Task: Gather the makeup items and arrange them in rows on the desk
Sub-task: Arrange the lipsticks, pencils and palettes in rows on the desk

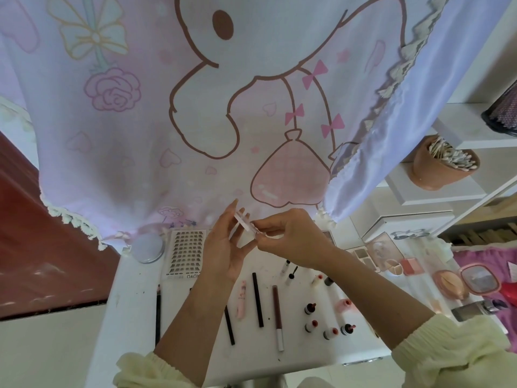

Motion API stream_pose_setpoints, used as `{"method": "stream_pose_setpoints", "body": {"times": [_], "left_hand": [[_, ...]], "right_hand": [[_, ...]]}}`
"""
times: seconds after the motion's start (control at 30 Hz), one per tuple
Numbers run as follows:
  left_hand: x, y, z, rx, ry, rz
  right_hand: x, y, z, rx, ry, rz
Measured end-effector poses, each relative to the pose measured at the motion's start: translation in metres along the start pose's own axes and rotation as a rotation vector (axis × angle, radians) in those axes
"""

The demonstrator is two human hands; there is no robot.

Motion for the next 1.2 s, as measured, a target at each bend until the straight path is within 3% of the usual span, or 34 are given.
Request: {"method": "stream_pose_setpoints", "body": {"times": [0.17,0.4,0.73,1.2], "left_hand": [[-0.004,-0.002,0.0,-0.023,0.087,0.064],[-0.006,-0.004,0.006,0.032,0.132,0.095],[0.019,-0.01,0.016,0.177,0.047,-0.304],[0.01,-0.005,0.014,0.107,0.155,-0.201]], "right_hand": [[-0.003,0.003,-0.003,0.003,0.092,0.093],[-0.007,0.004,-0.002,0.008,-0.077,0.057],[-0.002,0.0,0.003,0.041,-0.198,-0.063],[-0.007,0.007,-0.004,0.033,-0.009,0.017]]}}
Point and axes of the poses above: each hand's wrist, its own y-axis towards the middle knuckle, its own z-axis out of the palm, x = y × z, the point moved 8 cm from there along y, towards the middle knuckle, and after that the axes turned 9 degrees about -z, right-handed, at the moved point
